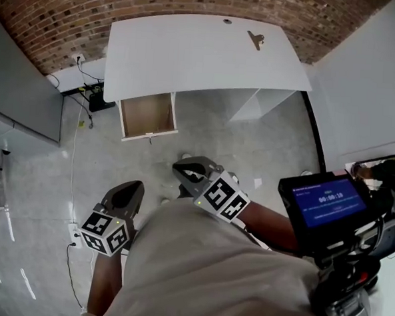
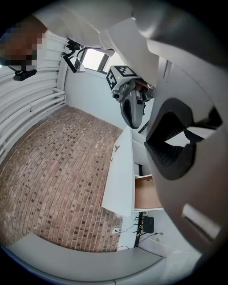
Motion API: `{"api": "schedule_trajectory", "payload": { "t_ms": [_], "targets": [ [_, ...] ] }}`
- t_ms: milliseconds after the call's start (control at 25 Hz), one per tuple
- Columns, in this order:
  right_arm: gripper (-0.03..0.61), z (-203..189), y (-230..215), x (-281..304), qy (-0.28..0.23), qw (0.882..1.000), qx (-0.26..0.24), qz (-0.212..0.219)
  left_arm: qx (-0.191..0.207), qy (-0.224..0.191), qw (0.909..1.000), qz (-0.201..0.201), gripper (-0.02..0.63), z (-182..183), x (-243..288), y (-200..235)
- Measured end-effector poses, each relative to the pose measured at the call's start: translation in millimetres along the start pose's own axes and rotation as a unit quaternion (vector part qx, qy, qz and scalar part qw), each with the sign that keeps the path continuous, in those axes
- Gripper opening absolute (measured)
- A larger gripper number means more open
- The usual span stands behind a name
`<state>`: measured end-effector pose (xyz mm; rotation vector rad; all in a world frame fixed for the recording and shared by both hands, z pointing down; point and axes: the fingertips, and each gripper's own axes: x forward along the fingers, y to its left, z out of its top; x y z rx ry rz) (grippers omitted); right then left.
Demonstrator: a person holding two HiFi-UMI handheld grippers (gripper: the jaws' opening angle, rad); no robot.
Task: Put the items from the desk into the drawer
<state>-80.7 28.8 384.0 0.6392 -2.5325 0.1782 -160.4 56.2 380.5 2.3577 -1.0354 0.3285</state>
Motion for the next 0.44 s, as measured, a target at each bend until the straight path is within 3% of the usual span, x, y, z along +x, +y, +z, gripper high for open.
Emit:
{"api": "schedule_trajectory", "payload": {
  "t_ms": [440],
  "targets": [
    [0.003, -7.5, -4.6, -1.5, 0.008, 1.000, 0.013, -0.010, 0.005, 0.017, 0.9997, -0.018, 0.008, -2.8, 11.8, -2.5]
  ]
}}
